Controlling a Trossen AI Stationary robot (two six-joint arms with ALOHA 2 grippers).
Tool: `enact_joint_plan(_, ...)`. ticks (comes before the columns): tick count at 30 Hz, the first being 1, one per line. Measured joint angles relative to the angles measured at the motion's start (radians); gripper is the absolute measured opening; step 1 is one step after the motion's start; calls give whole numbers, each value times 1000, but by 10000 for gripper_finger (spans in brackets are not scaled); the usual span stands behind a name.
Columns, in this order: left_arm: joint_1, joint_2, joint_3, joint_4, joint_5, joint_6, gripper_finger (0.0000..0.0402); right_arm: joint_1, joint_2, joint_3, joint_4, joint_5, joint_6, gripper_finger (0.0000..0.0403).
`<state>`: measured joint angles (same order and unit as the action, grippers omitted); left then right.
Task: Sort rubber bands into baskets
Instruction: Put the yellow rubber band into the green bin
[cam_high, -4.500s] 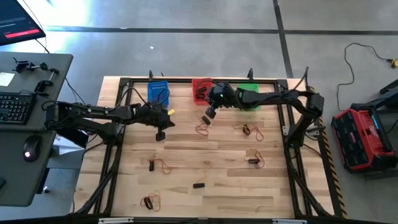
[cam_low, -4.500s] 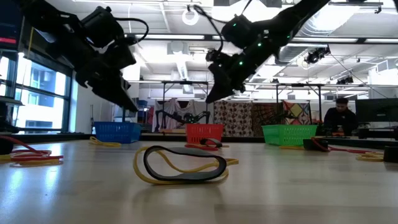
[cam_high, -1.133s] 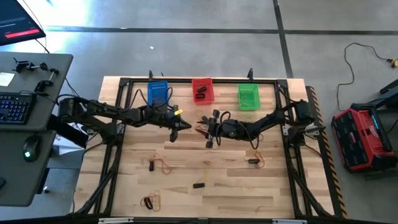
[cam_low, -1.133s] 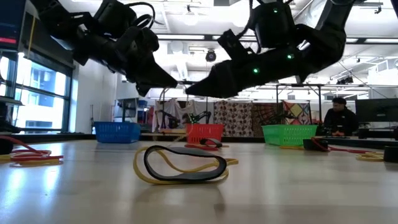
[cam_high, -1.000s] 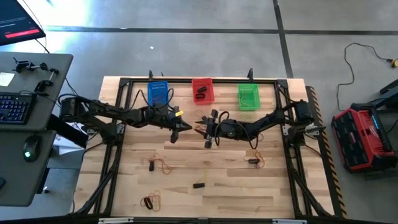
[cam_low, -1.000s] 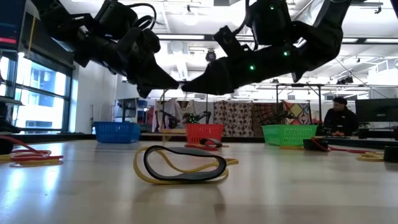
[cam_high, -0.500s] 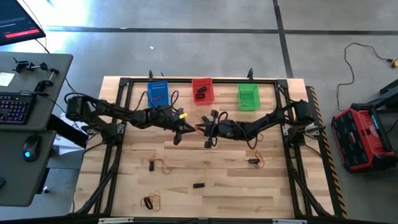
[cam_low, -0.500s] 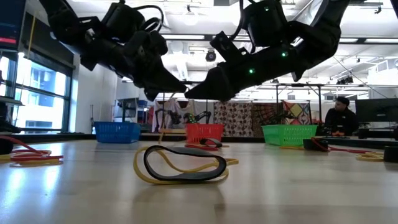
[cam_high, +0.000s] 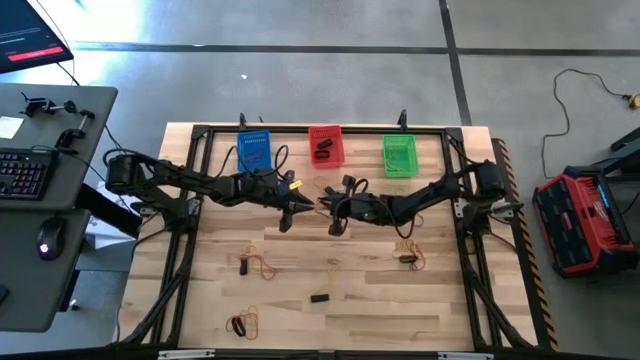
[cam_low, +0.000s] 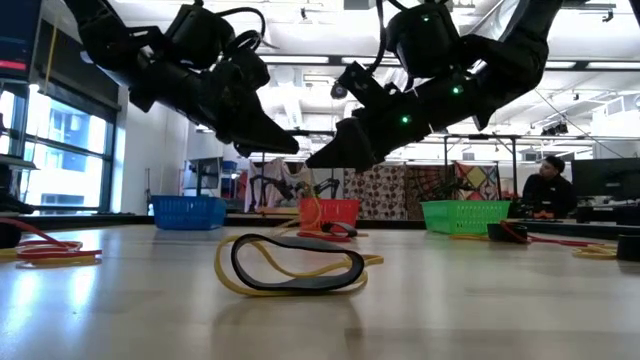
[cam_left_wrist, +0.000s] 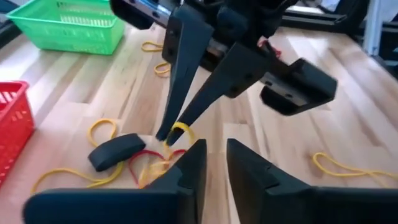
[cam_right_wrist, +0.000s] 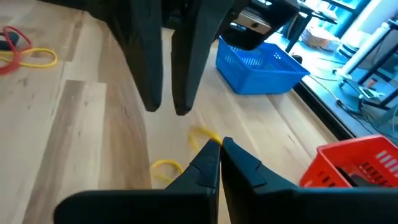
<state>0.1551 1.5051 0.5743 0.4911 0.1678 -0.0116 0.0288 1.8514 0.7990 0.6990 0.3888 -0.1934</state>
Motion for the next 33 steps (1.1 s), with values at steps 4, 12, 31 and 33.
enact_joint_plan(4, 0, -3, 0, 1, -27, 10, 89, 0, -34, 0, -57, 24, 36, 1)
enact_joint_plan(12, -1, -32, -76, 168, -29, 58, 119, -10, -159, 0, -199, 112, 55, 0)
enact_joint_plan(31, -1, -34, -136, 321, -23, 69, 120, -178, -531, 0, -598, 469, 155, 0)
enact_joint_plan(33, -1, -34, -136, 347, -23, 69, 120, -211, -556, 0, -674, 499, 199, 0)
